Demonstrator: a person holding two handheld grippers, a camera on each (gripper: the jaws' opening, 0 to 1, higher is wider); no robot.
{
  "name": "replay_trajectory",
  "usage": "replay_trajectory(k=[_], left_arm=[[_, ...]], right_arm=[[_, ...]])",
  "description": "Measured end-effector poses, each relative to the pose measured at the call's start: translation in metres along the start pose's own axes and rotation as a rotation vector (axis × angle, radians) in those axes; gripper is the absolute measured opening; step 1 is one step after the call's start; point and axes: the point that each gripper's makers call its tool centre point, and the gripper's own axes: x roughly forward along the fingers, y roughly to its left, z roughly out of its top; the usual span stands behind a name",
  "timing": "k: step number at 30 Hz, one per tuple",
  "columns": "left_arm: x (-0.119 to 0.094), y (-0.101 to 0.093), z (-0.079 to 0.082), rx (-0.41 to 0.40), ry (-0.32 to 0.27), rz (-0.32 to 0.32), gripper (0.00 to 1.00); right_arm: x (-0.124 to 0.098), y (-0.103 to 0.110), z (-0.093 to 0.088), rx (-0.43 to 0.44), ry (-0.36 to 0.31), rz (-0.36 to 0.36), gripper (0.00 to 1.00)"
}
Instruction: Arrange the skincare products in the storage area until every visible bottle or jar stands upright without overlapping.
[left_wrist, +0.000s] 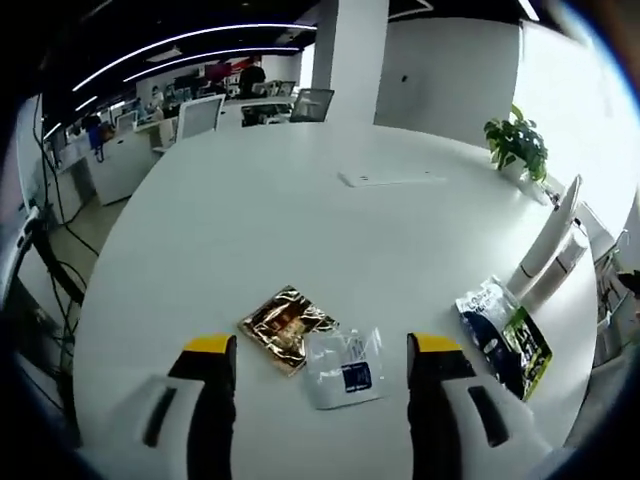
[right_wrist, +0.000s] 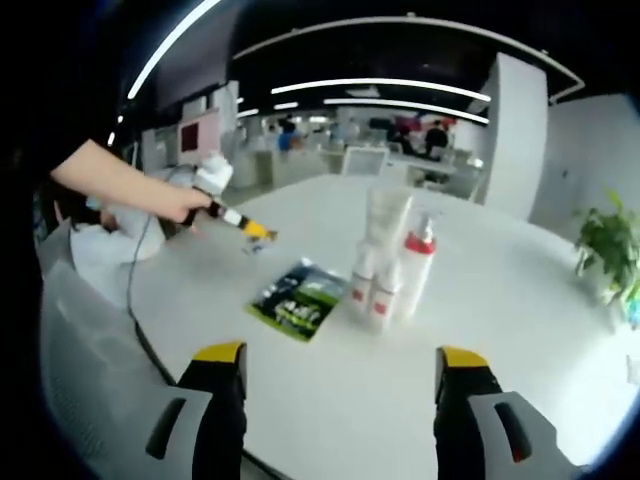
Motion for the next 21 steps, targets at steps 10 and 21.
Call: replay_trajectory(k=[10,21], left_arm=[[0.032,0.026,0.000,0.018,0.033,0.139,0.57],[0.044,0.028,-0.002,0.016,0.048,0.165,0.50]], right_arm=[[0.001,-0.002,-0.003,0.011,0.016,-0.009,0.77],[0.003,-0.001,-0.006,0.001,0.036,-0.007,0.77]])
